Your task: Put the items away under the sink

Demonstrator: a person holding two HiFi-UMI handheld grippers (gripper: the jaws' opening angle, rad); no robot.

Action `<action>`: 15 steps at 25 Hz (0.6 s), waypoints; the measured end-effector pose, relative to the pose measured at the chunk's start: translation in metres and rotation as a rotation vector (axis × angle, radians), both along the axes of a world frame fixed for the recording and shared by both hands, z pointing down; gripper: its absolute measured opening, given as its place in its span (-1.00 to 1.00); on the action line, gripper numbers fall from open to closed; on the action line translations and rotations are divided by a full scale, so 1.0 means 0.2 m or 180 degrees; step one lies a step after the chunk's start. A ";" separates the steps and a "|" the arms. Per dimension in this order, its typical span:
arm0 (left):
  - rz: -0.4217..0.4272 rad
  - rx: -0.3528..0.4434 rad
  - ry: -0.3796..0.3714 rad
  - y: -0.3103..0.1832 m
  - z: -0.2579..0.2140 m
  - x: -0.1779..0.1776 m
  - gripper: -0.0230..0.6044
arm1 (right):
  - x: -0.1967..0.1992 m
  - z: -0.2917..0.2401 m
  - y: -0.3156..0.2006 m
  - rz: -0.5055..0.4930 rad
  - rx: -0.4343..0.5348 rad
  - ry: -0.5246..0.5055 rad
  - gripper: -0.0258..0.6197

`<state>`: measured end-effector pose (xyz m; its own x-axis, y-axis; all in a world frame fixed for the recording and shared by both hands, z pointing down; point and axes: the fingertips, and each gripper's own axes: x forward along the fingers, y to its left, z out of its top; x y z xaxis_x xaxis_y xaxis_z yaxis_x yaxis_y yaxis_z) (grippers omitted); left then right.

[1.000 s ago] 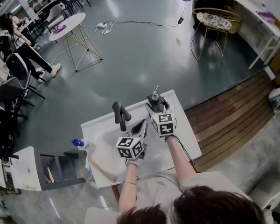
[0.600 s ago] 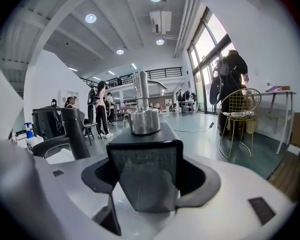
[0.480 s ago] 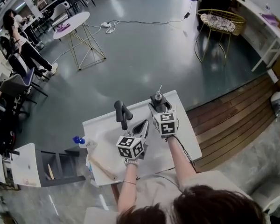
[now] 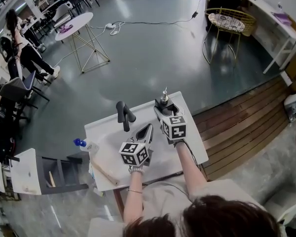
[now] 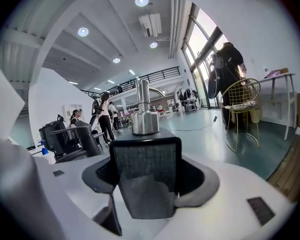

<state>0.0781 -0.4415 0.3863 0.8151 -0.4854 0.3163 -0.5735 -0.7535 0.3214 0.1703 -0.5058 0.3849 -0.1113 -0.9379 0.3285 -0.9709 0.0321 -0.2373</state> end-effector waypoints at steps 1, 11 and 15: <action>-0.0020 0.0014 0.0006 0.01 -0.01 0.00 -0.93 | 0.00 -0.02 0.01 -0.0024 0.0024 -0.0010 0.09; -0.0259 0.0170 0.0045 0.19 -0.10 -0.05 -0.93 | -0.04 -0.15 0.21 -0.0258 0.0178 -0.0044 0.08; -0.0363 0.0249 0.0048 0.26 -0.14 -0.09 -0.93 | -0.07 -0.19 0.30 -0.0320 0.0218 -0.0102 0.08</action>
